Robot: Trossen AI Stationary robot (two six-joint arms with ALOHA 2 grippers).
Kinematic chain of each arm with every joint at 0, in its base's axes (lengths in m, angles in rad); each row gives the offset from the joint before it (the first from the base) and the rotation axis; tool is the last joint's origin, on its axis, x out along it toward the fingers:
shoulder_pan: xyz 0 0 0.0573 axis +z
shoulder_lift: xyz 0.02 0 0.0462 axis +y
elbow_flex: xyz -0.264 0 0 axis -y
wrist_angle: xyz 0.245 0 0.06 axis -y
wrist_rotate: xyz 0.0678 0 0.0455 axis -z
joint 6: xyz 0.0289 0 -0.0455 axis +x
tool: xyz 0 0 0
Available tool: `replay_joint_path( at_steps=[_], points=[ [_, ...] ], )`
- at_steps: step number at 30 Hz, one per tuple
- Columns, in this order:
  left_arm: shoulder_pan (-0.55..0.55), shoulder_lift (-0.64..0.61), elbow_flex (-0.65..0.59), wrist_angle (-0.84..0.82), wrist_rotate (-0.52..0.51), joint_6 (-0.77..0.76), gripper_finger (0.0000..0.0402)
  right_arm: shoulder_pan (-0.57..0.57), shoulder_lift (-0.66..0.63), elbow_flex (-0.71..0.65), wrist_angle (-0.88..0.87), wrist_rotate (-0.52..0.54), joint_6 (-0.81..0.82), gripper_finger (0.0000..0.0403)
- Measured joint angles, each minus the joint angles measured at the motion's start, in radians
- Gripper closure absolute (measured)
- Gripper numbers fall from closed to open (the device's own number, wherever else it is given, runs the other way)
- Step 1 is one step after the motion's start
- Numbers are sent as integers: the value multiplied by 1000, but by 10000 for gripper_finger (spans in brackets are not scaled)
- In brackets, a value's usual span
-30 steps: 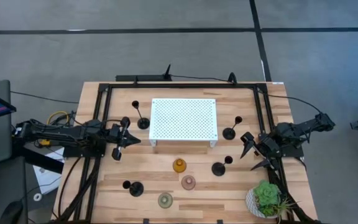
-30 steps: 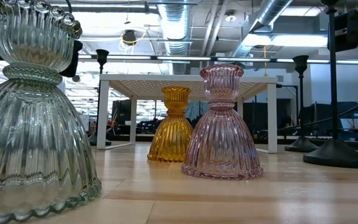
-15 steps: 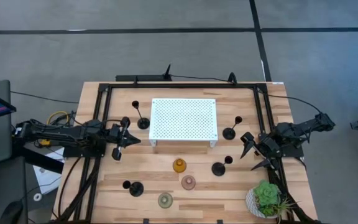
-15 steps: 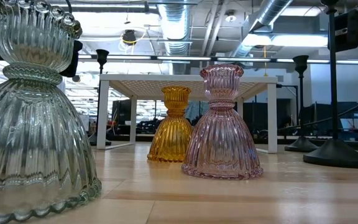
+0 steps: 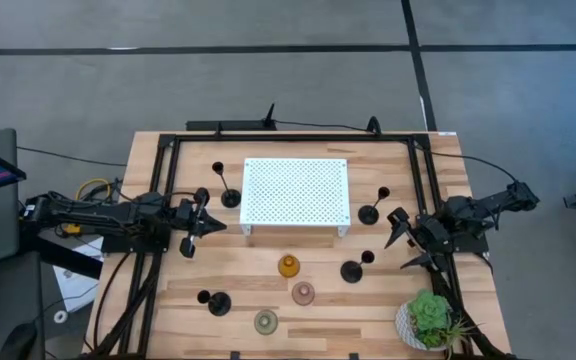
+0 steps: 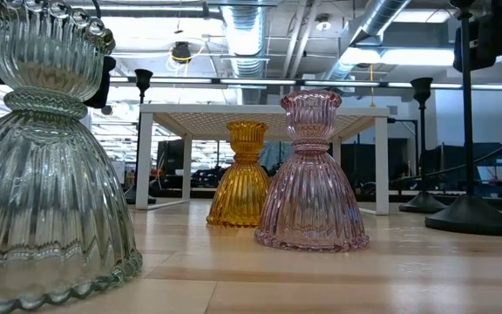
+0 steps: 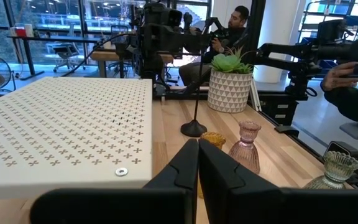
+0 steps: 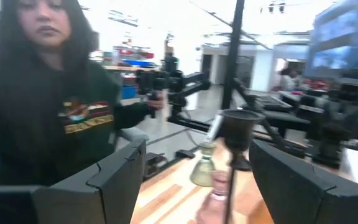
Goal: Pick & Place candle stick holders
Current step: Put the black candle holder on the shelf
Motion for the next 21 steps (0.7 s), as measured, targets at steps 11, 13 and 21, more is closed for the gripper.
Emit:
replay_joint_path(
  at_steps=[11, 13, 21],
  points=[
    [0, 0, 0, 7, -71, 3, 390, 1, 0, 0, 36, 438, 59, 127],
    [0, 0, 0, 7, -157, 3, 390, 1, 0, 0, 32, 519, 61, 127],
    [0, 0, 0, -3, -572, 37, 390, 1, 0, 0, 10, 602, 63, 127]
  ],
)
